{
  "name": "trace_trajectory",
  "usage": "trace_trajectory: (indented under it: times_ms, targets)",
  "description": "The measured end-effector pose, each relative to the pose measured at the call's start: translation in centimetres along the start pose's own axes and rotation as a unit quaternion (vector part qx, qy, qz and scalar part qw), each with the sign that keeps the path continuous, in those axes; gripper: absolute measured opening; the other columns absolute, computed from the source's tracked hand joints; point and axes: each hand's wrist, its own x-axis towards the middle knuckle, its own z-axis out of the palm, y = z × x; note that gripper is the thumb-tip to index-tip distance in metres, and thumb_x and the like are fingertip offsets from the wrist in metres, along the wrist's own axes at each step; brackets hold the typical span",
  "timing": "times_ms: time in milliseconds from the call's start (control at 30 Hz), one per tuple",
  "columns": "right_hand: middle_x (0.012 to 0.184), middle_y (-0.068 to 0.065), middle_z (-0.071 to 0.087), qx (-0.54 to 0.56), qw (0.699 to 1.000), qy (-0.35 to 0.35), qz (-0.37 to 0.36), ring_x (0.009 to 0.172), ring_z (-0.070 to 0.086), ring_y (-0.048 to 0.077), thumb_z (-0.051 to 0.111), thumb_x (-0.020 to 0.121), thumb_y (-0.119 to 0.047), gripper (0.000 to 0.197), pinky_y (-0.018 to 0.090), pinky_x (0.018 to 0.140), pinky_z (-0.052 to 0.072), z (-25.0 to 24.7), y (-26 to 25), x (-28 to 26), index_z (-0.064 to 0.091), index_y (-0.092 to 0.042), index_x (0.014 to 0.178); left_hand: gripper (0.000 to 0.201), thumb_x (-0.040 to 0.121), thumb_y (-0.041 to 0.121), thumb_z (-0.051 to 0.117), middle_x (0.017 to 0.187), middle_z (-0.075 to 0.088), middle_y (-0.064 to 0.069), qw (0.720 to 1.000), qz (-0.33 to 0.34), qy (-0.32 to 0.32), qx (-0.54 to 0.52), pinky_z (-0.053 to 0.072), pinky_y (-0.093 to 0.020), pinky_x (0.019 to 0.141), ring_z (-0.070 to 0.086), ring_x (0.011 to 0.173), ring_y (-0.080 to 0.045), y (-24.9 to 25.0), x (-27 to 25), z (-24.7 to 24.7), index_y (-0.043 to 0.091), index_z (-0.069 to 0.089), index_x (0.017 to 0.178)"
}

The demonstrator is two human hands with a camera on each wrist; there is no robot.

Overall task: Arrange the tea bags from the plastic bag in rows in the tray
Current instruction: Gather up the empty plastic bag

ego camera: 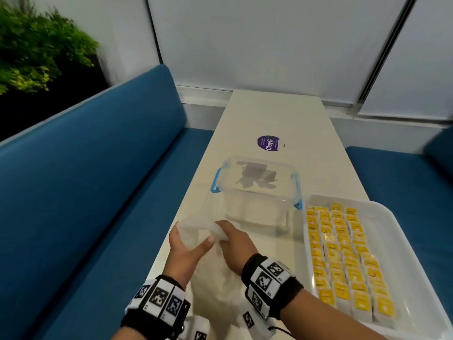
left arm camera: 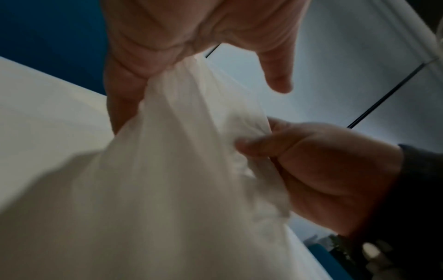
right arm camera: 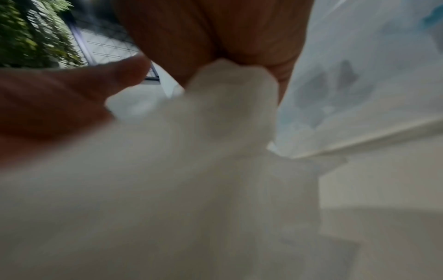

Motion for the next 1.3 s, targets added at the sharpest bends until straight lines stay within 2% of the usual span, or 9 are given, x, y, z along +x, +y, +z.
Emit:
trace_trajectory:
  times_ms: [200,367,533,700,833,933,1067,1200,1300]
  targets:
    - [0.144,-0.003,0.042,0.022,0.992,-0.008,-0.126,0.133,0.04,0.014,0.04,0.08,-0.011,0.061,0.028,0.112,0.031,-0.3,-1.0,-1.8,0.038,-0.024,0.14,0.029,0.083,0.015,0.066,0.113,0.066,-0.009,0.985,0.064,0.047,-0.154,0.047,-0.046,0.096,0.064,0.104,-0.027,3.2,0.9,4.0,0.024,0.055,0.108]
    - [0.135,-0.017,0.028,0.16,0.969,0.174,-0.077,0.128,0.032,-0.001,0.052,0.06,-0.07,0.081,0.033,0.111,0.03,-2.6,0.1,-4.0,0.026,-0.041,0.13,0.037,0.089,0.029,0.054,0.117,0.066,-0.01,0.97,0.119,-0.031,-0.209,0.051,-0.042,0.09,0.064,0.105,-0.025,5.2,-0.9,6.6,0.016,0.056,0.124]
    - [0.129,-0.015,0.045,0.429,0.891,0.121,-0.085,0.113,0.053,-0.004,0.083,0.04,-0.043,0.12,0.025,0.098,0.048,-8.6,0.1,-5.8,0.011,-0.048,0.135,0.058,0.078,0.049,0.044,0.112,0.068,-0.014,0.95,0.019,-0.192,-0.247,0.052,-0.043,0.091,0.066,0.104,-0.027,5.3,-3.8,11.1,0.01,0.057,0.119]
    - [0.1,-0.001,0.065,0.332,0.926,0.148,-0.1,0.093,0.063,0.014,0.085,0.047,-0.012,0.063,0.033,0.086,0.053,-13.9,1.9,-9.6,0.058,-0.027,0.102,0.038,0.078,0.038,0.046,0.087,0.075,-0.006,0.94,0.035,-0.292,-0.176,0.056,-0.03,0.076,0.071,0.083,-0.015,4.7,-7.2,15.9,0.011,0.065,0.096]
    - [0.071,-0.013,0.059,0.254,0.934,0.225,-0.109,0.069,0.054,0.006,0.076,0.05,-0.013,0.041,0.028,0.066,0.049,-17.4,5.6,-14.8,0.058,-0.033,0.08,0.033,0.082,0.038,0.051,0.099,0.073,-0.004,0.935,0.116,-0.329,-0.06,0.053,-0.022,0.08,0.067,0.095,-0.012,2.8,-11.3,20.5,0.016,0.065,0.102]
    - [0.067,-0.015,0.059,0.196,0.933,0.284,-0.105,0.063,0.051,0.001,0.073,0.053,-0.019,0.032,0.021,0.059,0.046,-19.5,9.4,-20.3,0.058,-0.036,0.076,0.051,0.066,0.061,0.063,0.121,0.057,-0.004,0.931,0.192,-0.31,0.009,0.043,-0.038,0.101,0.053,0.117,-0.017,-0.7,-14.2,24.1,0.031,0.057,0.107]
    - [0.07,-0.009,0.06,0.174,0.914,0.353,-0.097,0.062,0.053,0.003,0.072,0.06,-0.014,0.025,0.02,0.056,0.045,-20.0,16.0,-27.8,0.057,-0.023,0.077,0.054,0.063,0.065,0.059,0.116,0.058,-0.003,0.906,0.222,-0.358,0.048,0.044,-0.048,0.098,0.054,0.114,-0.019,-7.1,-18.7,28.8,0.03,0.056,0.104]
    - [0.069,-0.013,0.063,0.186,0.892,0.41,-0.029,0.059,0.053,-0.002,0.072,0.052,-0.034,0.027,0.013,0.054,0.043,-19.5,22.4,-35.1,0.058,-0.029,0.074,0.051,0.064,0.065,0.051,0.112,0.061,0.002,0.865,0.204,-0.439,0.13,0.047,-0.037,0.095,0.057,0.107,-0.009,-13.2,-24.1,33.0,0.032,0.055,0.103]
    - [0.069,-0.008,0.062,0.228,0.835,0.499,0.028,0.058,0.053,0.0,0.076,0.052,-0.017,0.031,0.012,0.053,0.043,-19.2,28.4,-39.9,0.057,-0.023,0.076,0.057,0.062,0.061,0.049,0.131,0.044,0.011,0.807,0.211,-0.501,0.229,0.036,-0.028,0.107,0.043,0.123,-0.004,-17.4,-27.2,35.4,0.039,0.044,0.114]
